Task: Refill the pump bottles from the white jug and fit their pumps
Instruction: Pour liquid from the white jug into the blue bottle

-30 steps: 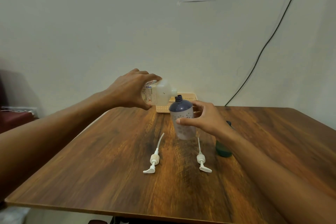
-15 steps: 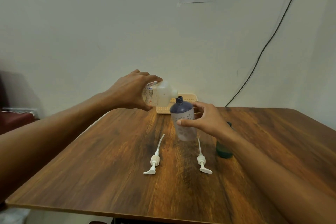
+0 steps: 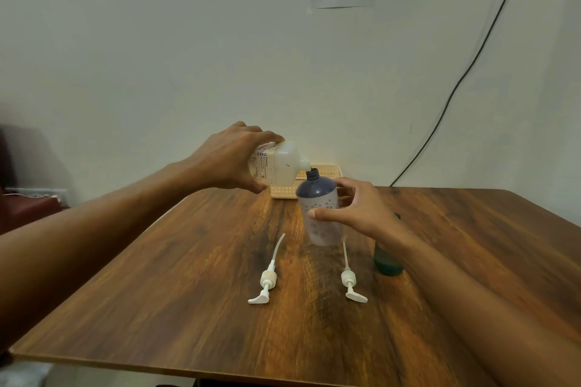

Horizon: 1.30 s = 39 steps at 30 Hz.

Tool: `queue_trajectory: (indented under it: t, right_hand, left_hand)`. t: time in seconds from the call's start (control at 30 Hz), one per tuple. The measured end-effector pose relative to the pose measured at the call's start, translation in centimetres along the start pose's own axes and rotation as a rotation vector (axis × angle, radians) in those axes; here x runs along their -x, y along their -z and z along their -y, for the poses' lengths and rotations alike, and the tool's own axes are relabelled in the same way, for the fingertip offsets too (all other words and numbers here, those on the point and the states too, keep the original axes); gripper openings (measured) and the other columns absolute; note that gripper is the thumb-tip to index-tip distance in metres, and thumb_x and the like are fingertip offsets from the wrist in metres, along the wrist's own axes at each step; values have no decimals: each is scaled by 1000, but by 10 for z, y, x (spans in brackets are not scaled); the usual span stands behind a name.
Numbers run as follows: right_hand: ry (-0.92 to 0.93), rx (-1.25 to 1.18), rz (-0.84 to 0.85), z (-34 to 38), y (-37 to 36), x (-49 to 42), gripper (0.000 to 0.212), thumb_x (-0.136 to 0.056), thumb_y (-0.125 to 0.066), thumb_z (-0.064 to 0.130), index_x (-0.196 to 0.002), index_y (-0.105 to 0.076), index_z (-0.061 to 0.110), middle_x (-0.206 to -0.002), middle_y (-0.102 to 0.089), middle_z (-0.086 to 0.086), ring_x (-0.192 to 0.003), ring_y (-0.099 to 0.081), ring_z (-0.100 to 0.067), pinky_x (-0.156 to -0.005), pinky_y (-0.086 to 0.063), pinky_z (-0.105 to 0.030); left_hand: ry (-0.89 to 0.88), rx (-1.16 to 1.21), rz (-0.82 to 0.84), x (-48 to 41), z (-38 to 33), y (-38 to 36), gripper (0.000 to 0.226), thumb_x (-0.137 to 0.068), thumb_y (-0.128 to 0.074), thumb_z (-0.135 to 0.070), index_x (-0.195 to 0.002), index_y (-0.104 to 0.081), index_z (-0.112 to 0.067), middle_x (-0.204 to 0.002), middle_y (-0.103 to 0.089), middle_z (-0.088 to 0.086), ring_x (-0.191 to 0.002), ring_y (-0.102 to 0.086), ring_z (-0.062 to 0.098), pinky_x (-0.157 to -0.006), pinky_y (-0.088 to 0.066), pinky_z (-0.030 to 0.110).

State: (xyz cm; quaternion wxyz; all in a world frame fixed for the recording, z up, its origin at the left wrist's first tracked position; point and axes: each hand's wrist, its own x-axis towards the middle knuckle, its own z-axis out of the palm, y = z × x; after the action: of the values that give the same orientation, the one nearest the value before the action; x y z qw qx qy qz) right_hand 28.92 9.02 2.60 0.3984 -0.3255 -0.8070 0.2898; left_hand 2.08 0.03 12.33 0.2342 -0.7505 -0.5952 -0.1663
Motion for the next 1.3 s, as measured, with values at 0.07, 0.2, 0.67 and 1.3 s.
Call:
queue_trajectory:
  t: [0.07,0.2,0.67,1.3]
  right_hand:
    - [-4,-2,-1,0,0,1,76,-73,-94,46,-139,-66,21,-129,-73,5,-113,-69,-14,-88,-61,-26]
    - [-16,-11,-1,-1,0,1,79,-72,-94,49,-141,-66,22,-132,-73,4,-117,-69,-17,-98,-63,-39]
    - [-29,-15,-11,-3,2,4,78,-72,-94,49,-140,-66,24,-132,-73,4,-116,-70,-16,-99,-63,-43]
    - [-26,-11,-8,-3,2,6,75,-72,-95,46,-137,-67,24,-127,-74,7,-114,-70,-13,-98,-63,-42]
  left_hand:
    - [-5,-2,-5,0,0,0,96,-67,-85,-58,-150,-43,-34,-130,-62,-7,-117,-46,13,-76,-39,24]
    - [-12,2,-7,0,-1,-1,95,-68,-85,-57,-150,-44,-33,-130,-62,-6,-117,-47,13,-74,-37,23]
    - [-16,5,-7,-4,-2,-4,96,-66,-83,-62,-149,-44,-35,-129,-62,-8,-114,-44,10,-71,-35,19]
    - [-33,-36,-6,-3,-3,-4,97,-66,-83,-60,-150,-42,-35,-129,-61,-8,-116,-47,15,-75,-41,24]
